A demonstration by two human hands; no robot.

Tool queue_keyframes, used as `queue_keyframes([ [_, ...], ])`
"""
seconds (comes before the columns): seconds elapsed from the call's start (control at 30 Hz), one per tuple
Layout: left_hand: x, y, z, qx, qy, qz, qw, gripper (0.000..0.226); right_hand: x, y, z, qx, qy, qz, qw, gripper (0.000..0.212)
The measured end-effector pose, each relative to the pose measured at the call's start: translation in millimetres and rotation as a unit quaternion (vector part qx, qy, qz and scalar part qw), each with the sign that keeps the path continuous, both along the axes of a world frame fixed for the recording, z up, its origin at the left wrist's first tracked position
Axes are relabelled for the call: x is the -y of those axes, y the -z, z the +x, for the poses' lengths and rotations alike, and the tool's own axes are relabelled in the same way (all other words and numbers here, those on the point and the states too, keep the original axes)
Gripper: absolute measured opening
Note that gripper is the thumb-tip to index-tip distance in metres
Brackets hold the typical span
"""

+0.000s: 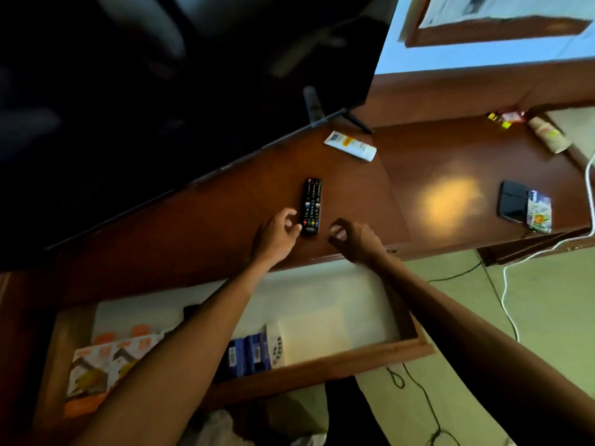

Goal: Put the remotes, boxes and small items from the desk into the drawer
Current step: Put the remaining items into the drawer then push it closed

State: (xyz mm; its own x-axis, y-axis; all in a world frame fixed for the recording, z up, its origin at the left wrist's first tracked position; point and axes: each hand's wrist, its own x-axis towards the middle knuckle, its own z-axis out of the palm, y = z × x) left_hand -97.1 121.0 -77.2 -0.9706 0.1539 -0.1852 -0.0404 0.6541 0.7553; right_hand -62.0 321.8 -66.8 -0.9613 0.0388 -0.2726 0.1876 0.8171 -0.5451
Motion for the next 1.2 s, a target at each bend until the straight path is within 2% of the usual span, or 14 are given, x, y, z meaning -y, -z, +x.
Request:
queue_keyframes([
  [0.07, -23, -1, -30, -0.003, -0.011, -0.031, 0.999, 0.045, -23, -4, -34, -0.034, 0.008, 0.006, 0.999, 0.026],
  [0.17, -59, -2, -72, 0.040, -0.032, -0.075, 0.996, 0.064, -60, -7, -90, -0.070, 0.016, 0.013, 0.997, 0.032],
  [0.33, -103, -3, -110, 0.109, -0.030, -0.075, 0.991, 0.081, -106, -4, -183, -0.113, -0.004, 0.049, 0.992, 0.048],
  [0.43, -114, 8, -127, 0.123, -0.029, -0.076, 0.989, 0.082, -125, 0, -232, -0.119, -0.060, 0.099, 0.986, 0.060],
  [0.6, -116, 12, -144, 0.071, -0.017, -0.103, 0.992, 0.070, -136, 22, -271, -0.056, -0.115, 0.146, 0.981, 0.068],
  [0.77, -114, 14, -149, 0.027, -0.031, -0.102, 0.994, 0.065, -131, 32, -275, -0.067, -0.143, 0.128, 0.979, 0.046],
  [0.93, -103, 11, -139, -0.017, -0.053, -0.092, 0.994, 0.064, -127, 38, -241, -0.061, -0.147, 0.072, 0.985, 0.051],
  [1.07, -84, 4, -113, -0.026, -0.072, -0.071, 0.995, 0.062, -112, 31, -181, -0.037, -0.145, 0.014, 0.989, 0.059],
  [1.2, -60, -1, -74, -0.030, -0.057, -0.056, 0.996, 0.062, -82, 20, -120, -0.058, -0.129, -0.030, 0.990, 0.059],
])
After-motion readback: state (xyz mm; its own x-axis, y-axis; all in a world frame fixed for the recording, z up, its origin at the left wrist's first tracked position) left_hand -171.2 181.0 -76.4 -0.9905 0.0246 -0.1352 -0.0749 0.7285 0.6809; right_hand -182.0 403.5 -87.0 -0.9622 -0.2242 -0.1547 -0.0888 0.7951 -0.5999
